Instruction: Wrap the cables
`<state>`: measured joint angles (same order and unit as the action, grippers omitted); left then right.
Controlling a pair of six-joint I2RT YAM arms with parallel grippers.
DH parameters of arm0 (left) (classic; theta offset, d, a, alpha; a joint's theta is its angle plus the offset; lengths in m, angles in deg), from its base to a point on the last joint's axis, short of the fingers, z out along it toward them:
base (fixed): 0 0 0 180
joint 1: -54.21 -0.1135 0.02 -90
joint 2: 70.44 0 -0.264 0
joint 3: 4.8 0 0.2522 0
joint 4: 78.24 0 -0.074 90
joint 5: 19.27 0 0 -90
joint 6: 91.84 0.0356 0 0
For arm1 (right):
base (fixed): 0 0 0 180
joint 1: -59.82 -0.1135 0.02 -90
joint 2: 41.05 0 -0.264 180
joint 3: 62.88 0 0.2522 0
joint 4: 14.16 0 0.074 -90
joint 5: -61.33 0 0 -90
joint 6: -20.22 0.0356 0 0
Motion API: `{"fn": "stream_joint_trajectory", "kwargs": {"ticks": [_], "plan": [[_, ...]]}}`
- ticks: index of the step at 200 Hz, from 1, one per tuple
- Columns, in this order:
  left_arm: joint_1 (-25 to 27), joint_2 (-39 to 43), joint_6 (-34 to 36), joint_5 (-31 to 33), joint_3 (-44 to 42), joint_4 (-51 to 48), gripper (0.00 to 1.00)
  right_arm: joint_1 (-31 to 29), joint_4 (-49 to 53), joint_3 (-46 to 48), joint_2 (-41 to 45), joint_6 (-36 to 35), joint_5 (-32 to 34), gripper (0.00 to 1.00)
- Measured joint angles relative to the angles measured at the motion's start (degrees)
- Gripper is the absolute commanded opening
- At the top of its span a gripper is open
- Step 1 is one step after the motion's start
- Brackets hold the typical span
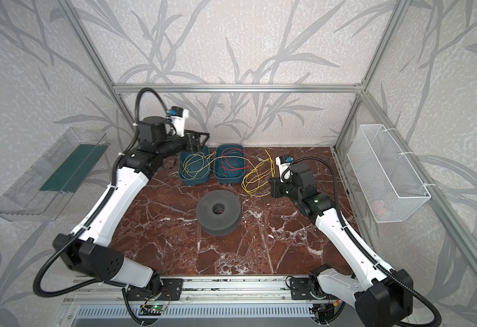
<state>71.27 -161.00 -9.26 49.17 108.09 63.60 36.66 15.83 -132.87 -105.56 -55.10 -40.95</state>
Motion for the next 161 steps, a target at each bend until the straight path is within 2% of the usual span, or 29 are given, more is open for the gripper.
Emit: {"fn": "stream_joint_trajectory", "kwargs": {"ticks": [44, 72, 88, 113, 140, 161], "plan": [[1.7, -25.7, 11.91, -1.16, 26.91, -17.22, 0.79, -2.71, 0.96, -0.17, -0.02, -1.2, 0.31, 0.0], [2.62, -34.53, 16.96, -0.59, 32.87, -25.81, 0.8, -3.58, 1.07, -0.31, 0.0, -1.4, 0.48, 0.0], [3.74, -37.79, 20.06, 0.46, 36.06, -30.36, 0.79, -3.87, 1.22, -0.31, 0.02, -1.49, 0.72, 0.0], [5.88, -38.86, 23.45, 3.04, 36.61, -33.4, 0.75, -4.15, 1.33, -0.31, 0.04, -1.64, 0.9, 0.0], [7.19, -39.15, 25.66, 3.39, 36.85, -35.17, 0.63, -4.28, 1.84, -0.31, 0.11, -1.95, 1.25, 0.0], [7.43, -39.6, 26.16, 3.3, 36.87, -35.45, 0.63, -4.28, 2.08, -0.31, 0.37, -2.27, 1.33, 0.0]]}}
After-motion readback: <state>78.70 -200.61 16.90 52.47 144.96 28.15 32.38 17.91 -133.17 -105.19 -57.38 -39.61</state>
